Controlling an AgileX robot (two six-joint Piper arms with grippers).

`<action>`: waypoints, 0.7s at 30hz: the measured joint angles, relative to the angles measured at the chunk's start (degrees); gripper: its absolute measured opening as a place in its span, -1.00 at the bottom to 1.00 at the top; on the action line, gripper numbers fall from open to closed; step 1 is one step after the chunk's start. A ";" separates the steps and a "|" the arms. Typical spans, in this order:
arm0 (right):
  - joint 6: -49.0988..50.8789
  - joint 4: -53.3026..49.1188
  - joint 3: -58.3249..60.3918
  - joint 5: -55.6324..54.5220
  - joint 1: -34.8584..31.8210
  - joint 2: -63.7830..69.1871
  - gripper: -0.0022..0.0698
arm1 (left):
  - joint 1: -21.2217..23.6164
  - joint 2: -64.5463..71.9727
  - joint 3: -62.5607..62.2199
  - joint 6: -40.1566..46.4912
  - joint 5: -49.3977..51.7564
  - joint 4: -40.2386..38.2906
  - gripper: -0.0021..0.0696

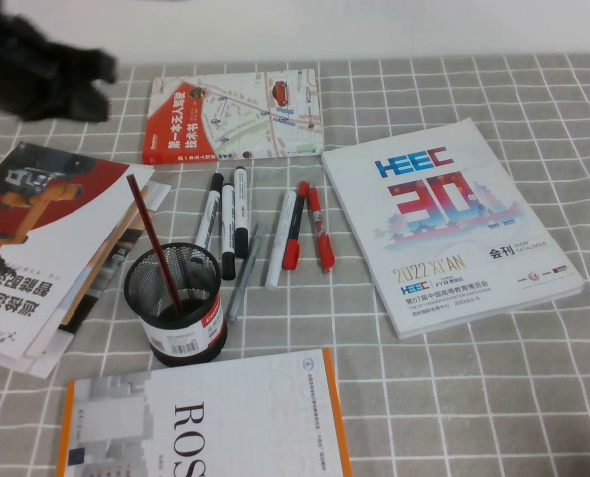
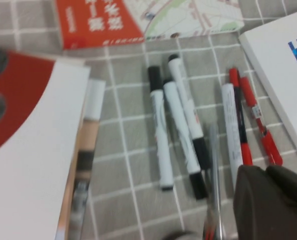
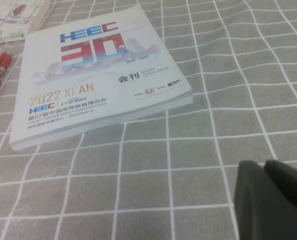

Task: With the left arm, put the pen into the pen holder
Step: Pick up the pen on the table

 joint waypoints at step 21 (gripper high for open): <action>0.00 0.00 0.00 0.00 0.00 0.00 -0.98 | -7.77 32.74 -36.93 -6.96 12.92 14.56 -0.95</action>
